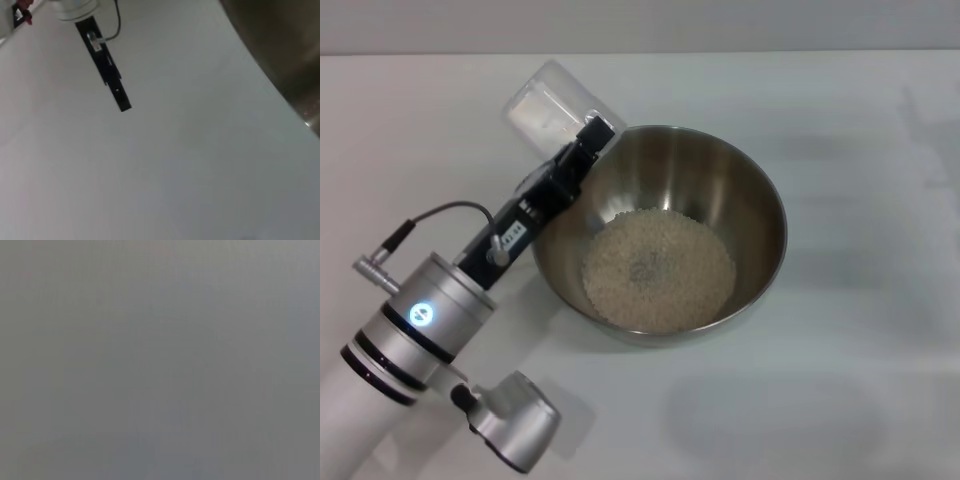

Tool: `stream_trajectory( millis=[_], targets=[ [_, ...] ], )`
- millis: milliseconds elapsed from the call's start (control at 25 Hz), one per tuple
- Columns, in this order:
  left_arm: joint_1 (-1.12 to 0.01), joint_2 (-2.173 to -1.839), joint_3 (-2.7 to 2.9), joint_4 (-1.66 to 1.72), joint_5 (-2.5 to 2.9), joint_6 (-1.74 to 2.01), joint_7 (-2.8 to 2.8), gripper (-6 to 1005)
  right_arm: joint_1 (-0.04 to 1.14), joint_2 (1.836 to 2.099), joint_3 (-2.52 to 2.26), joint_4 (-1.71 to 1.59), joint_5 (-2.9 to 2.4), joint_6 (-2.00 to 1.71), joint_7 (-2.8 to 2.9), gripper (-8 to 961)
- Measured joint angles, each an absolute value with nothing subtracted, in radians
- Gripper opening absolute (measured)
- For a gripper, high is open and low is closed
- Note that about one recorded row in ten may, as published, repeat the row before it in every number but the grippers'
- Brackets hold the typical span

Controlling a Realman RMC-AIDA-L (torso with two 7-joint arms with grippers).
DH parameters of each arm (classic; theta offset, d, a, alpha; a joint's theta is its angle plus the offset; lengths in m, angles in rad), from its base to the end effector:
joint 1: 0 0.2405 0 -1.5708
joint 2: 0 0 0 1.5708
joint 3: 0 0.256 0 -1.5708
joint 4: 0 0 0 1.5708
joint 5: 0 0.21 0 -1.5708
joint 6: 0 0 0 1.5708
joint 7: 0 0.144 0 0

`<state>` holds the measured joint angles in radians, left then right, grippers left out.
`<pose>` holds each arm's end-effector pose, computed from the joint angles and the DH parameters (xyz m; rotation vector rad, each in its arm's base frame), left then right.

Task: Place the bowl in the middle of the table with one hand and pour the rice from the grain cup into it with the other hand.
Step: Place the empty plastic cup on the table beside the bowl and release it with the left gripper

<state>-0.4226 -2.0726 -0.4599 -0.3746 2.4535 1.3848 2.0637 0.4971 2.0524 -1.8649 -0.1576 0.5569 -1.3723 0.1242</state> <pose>-0.2250 0.2811 -0.0823 -1.0393 1.5977 0.3507 0.2975 0.3556 0.0448 -1.4058 0.2800 0.8602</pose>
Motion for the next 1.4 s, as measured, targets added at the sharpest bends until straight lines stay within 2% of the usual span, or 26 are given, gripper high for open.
stream_trajectory(
  millis=[560,880,1120,1400],
  targets=[
    [-0.396,-2.079,-0.481,-0.401,2.474,1.363,1.906,26,0.496,2.053,-1.867,-0.161,0.557,-1.375,0.124,745],
    [-0.319,-2.080,-0.668,-0.516,2.440,1.367,1.316,25,0.502,2.051,-1.867,-0.162,0.557,-1.369,0.126,746],
    [-0.332,-2.076,-0.702,-0.501,2.171,1.288,0.733,24,0.512,2.051,-1.867,-0.163,0.557,-1.367,0.129,746],
    [-0.335,-2.076,-0.719,-0.494,2.072,1.109,0.453,25,0.514,2.051,-1.868,-0.164,0.557,-1.367,0.129,746]
  ],
)
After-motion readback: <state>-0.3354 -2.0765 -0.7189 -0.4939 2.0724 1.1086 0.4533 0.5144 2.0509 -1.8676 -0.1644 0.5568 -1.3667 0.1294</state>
